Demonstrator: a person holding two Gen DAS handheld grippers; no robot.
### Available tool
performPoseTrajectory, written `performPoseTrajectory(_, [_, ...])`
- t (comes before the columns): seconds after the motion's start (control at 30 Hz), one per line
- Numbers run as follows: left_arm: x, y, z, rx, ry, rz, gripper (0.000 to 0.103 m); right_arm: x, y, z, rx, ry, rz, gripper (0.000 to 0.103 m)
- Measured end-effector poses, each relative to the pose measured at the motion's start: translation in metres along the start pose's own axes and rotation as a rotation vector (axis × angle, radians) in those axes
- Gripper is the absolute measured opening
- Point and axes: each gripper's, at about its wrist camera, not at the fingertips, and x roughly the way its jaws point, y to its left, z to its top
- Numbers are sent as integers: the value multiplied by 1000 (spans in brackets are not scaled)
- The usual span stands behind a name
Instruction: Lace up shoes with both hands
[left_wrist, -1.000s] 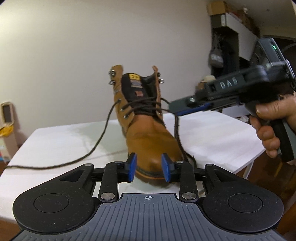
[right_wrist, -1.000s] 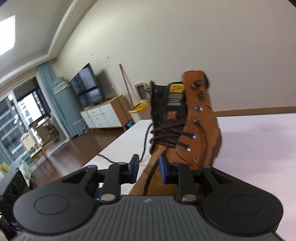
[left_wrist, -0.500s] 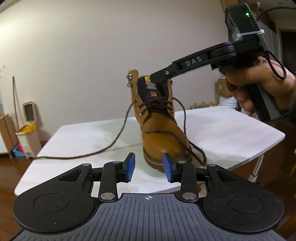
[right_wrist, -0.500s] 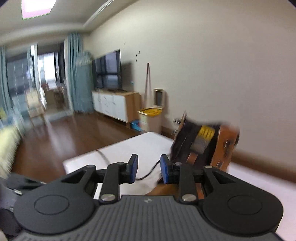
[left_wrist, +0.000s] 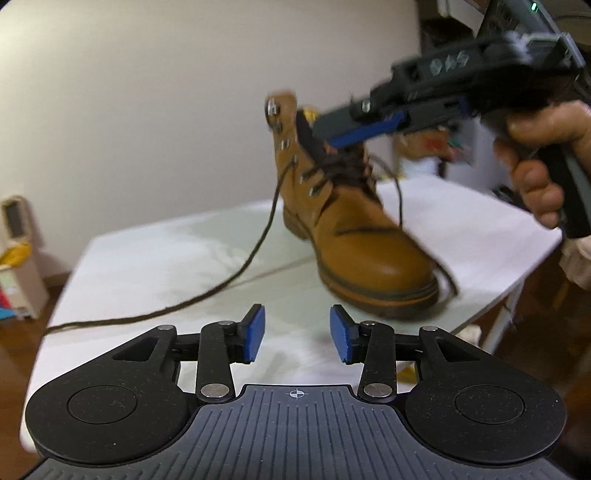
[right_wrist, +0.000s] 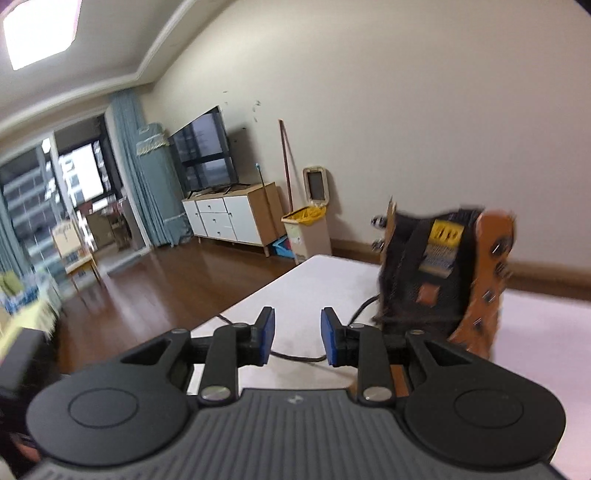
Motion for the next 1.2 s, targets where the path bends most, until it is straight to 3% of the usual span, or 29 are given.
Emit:
performPoseTrajectory(0.2, [17,56,33,-90,96,-125,43,41,7,29,107,118,-142,30])
performPoseTrajectory(0.43, [-16,105,96,-202,259,-142,43,58,37,109,271,417,-331,31])
performPoseTrajectory(0.53, [-35,123,122,-211,305,-152,44,59,60,132,284,503,-363,31])
performPoseTrajectory(0.6, [-41,135,132,-191,319,-146,44,58,70,139,294,519,-360,31])
performPoseTrajectory(0.7, [-47,152,144,-150,335,-136,44,51,89,150,334,489,-424,31])
performPoseTrajectory(0.87, [-28,144,155,-51,333,-180,44,40,118,156,328,482,-555,31])
performPoseTrajectory(1.2, [9,127,177,151,327,-268,44,29,75,127,386,404,-666,32])
